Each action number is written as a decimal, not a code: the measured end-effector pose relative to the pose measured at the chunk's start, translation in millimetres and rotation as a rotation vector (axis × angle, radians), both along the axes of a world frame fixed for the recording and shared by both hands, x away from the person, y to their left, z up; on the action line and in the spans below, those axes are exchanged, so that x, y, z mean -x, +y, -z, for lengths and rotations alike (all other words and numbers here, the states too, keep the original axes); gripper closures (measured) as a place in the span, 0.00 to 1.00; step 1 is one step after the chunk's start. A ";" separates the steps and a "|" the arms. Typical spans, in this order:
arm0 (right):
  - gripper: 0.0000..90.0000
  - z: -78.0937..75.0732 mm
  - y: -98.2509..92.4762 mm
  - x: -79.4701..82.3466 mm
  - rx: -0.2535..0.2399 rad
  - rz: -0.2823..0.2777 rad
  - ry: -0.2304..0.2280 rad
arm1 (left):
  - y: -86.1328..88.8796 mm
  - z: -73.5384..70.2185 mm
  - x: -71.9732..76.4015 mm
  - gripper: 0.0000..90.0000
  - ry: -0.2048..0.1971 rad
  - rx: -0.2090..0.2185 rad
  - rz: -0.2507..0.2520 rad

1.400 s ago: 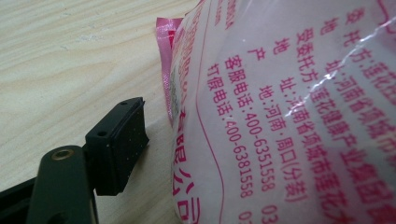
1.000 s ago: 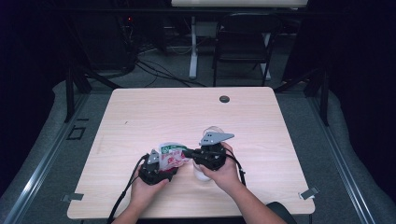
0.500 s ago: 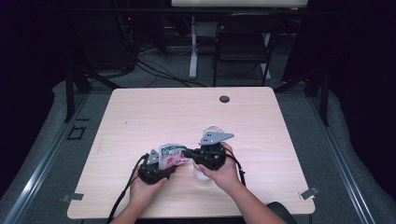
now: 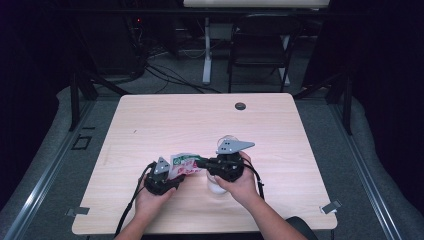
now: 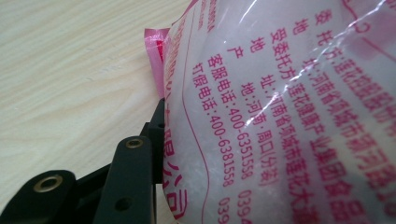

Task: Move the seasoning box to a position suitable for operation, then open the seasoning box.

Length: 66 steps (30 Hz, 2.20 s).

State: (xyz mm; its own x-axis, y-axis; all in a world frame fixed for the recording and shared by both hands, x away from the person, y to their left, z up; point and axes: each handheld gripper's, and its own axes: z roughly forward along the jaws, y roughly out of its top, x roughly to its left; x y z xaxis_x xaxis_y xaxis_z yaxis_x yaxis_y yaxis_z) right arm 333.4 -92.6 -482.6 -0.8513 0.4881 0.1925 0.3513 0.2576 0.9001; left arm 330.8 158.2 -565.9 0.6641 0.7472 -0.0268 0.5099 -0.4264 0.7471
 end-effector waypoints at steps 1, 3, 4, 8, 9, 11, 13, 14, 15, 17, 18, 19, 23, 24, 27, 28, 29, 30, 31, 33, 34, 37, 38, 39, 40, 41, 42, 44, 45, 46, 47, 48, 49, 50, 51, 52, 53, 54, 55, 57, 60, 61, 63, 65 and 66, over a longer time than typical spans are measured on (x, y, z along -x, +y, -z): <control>0.95 -0.6 -0.6 0.1 -0.007 -0.001 0.002 | 0.5 -1.4 0.0 0.66 -0.001 0.001 -0.003; 0.88 -1.8 -1.3 0.0 -0.029 -0.005 0.018 | 1.6 -5.0 0.2 0.66 -0.021 -0.015 -0.010; 0.87 -2.5 -1.9 0.0 -0.026 -0.008 0.018 | 2.1 -6.8 0.3 0.66 -0.023 -0.020 -0.011; 0.76 -5.6 -1.4 2.5 -0.015 -0.013 0.011 | 2.4 -12.0 0.9 0.66 -0.049 -0.046 -0.015; 0.75 -6.2 -1.1 2.9 -0.005 -0.015 0.013 | 2.4 -12.9 0.9 0.66 -0.051 -0.044 -0.017; 0.70 -7.8 -0.9 4.3 0.016 -0.006 -0.003 | 2.6 -14.7 -0.2 0.66 -0.052 -0.037 -0.019; 0.66 -10.5 -1.1 5.2 0.038 0.002 -0.005 | 2.5 -17.4 -1.6 0.66 -0.058 -0.033 -0.020; 0.64 -11.8 -1.3 5.3 0.046 0.001 0.001 | 2.4 -18.5 -2.3 0.66 -0.057 -0.031 -0.021; 0.62 -12.4 -1.3 5.3 0.045 0.003 -0.001 | 2.7 -20.2 -3.4 0.66 -0.060 -0.032 -0.024; 0.60 -14.5 -2.1 4.8 0.062 0.004 -0.003 | 3.0 -22.3 -5.5 0.66 -0.065 -0.031 -0.029; 0.58 -15.2 -2.4 4.7 0.057 0.014 -0.010 | 3.3 -23.3 -6.8 0.66 -0.068 -0.034 -0.026; 0.56 -16.1 -2.8 4.2 0.061 0.014 -0.014 | 3.0 -23.8 -7.8 0.66 -0.078 -0.033 -0.034; 0.50 -19.4 -3.1 1.8 0.084 0.052 -0.033 | 3.7 -27.9 -12.6 0.67 -0.087 -0.028 -0.047; 0.50 -20.6 -3.8 0.6 0.084 0.053 -0.027 | 3.5 -29.4 -13.7 0.67 -0.098 -0.039 -0.045; 0.49 -24.7 -5.6 -1.6 0.080 0.071 -0.032 | 1.8 -33.1 -15.8 0.67 -0.121 -0.066 -0.036; 0.51 -25.2 -6.0 -2.1 0.075 0.074 -0.029 | 1.3 -33.6 -16.1 0.67 -0.125 -0.066 -0.037; 0.51 -26.1 -7.2 -3.0 0.082 0.068 -0.021 | 0.6 -34.1 -16.6 0.67 -0.127 -0.068 -0.039; 0.51 -26.5 -7.6 -3.8 0.069 0.066 -0.009 | -0.2 -34.4 -17.5 0.67 -0.128 -0.073 -0.038; 0.51 -27.4 -9.0 -4.8 0.074 0.063 -0.011 | -1.1 -34.5 -18.3 0.67 -0.121 -0.075 -0.038; 0.51 -28.9 -10.8 -5.8 0.072 0.074 -0.030 | -3.0 -33.8 -19.1 0.67 -0.128 -0.086 -0.041; 0.51 -29.9 -11.8 -6.5 0.075 0.069 -0.030 | -4.2 -33.4 -19.0 0.67 -0.133 -0.094 -0.046; 0.52 -30.8 -13.9 -6.0 0.091 0.050 -0.036 | -6.3 -32.9 -19.9 0.67 -0.133 -0.106 -0.040; 0.54 -30.0 -14.4 -4.4 0.092 0.040 -0.041 | -7.0 -32.8 -19.9 0.67 -0.136 -0.112 -0.042; 0.55 -29.6 -15.1 -3.6 0.096 0.031 -0.044 | -7.8 -33.0 -19.7 0.67 -0.141 -0.123 -0.041; 0.56 -28.6 -15.7 -2.2 0.101 0.028 -0.055 | -9.0 -32.8 -19.4 0.67 -0.149 -0.130 -0.046; 0.56 -27.8 -16.6 -0.7 0.111 0.023 -0.071 | -10.0 -33.3 -19.2 0.67 -0.150 -0.137 -0.044; 0.56 -27.2 -17.3 1.4 0.121 0.019 -0.091 | -10.4 -33.5 -19.4 0.67 -0.156 -0.140 -0.040; 0.56 -26.7 -18.3 4.5 0.131 0.014 -0.112 | -11.7 -34.3 -19.0 0.67 -0.160 -0.143 -0.036; 0.55 -26.7 -18.8 6.0 0.131 0.017 -0.122 | -12.7 -35.0 -18.2 0.67 -0.164 -0.152 -0.033; 0.54 -26.9 -19.6 7.6 0.131 0.023 -0.138 | -13.6 -35.3 -17.6 0.67 -0.169 -0.159 -0.028; 0.53 -27.1 -20.0 8.6 0.131 0.034 -0.146 | -14.7 -35.5 -16.9 0.67 -0.176 -0.168 -0.026; 0.53 -27.3 -20.6 9.2 0.131 0.044 -0.152 | -15.9 -35.5 -16.1 0.67 -0.184 -0.176 -0.024; 0.52 -27.4 -21.3 9.5 0.128 0.052 -0.160 | -16.8 -35.6 -15.7 0.67 -0.190 -0.187 -0.019; 0.52 -27.7 -22.3 9.8 0.126 0.061 -0.162 | -18.0 -35.3 -15.2 0.67 -0.193 -0.187 -0.018; 0.51 -27.8 -23.1 9.9 0.116 0.065 -0.161 | -18.6 -35.5 -14.8 0.67 -0.198 -0.195 -0.013; 0.51 -27.7 -23.9 10.0 0.112 0.070 -0.163 | -19.4 -35.7 -14.1 0.67 -0.200 -0.199 -0.011; 0.51 -27.4 -24.3 10.3 0.107 0.072 -0.167 | -19.9 -36.0 -13.7 0.67 -0.206 -0.207 -0.005; 0.51 -27.2 -24.9 10.4 0.113 0.070 -0.170 | -20.5 -36.3 -13.0 0.67 -0.210 -0.214 -0.002; 0.51 -27.1 -25.2 10.6 0.116 0.066 -0.172 | -21.2 -36.5 -12.2 0.67 -0.216 -0.219 -0.001; 0.51 -27.1 -26.2 10.9 0.116 0.060 -0.172 | -22.6 -37.0 -10.4 0.67 -0.227 -0.229 0.000; 0.49 -27.9 -26.7 12.3 0.109 0.060 -0.167 | -23.7 -38.0 -9.0 0.67 -0.239 -0.241 0.004; 0.49 -28.2 -26.9 12.8 0.107 0.061 -0.164 | -24.2 -37.9 -8.7 0.67 -0.241 -0.247 0.006; 0.49 -29.3 -27.9 13.9 0.103 0.062 -0.169 | -25.7 -37.6 -7.9 0.67 -0.242 -0.256 0.009; 0.50 -30.0 -28.6 14.3 0.107 0.064 -0.175 | -26.9 -37.4 -7.1 0.67 -0.243 -0.264 0.011; 0.50 -30.3 -29.2 14.3 0.109 0.062 -0.179 | -27.5 -37.0 -7.0 0.67 -0.250 -0.267 0.015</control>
State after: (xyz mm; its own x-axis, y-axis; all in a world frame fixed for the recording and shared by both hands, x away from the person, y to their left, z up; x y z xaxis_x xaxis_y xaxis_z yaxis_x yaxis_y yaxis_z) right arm 319.2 -121.8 -452.3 -0.8347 0.5504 -0.0157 0.2068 0.3398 0.9175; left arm 337.8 130.7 -528.9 0.6361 0.6965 0.3320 0.3182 -0.6288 0.7095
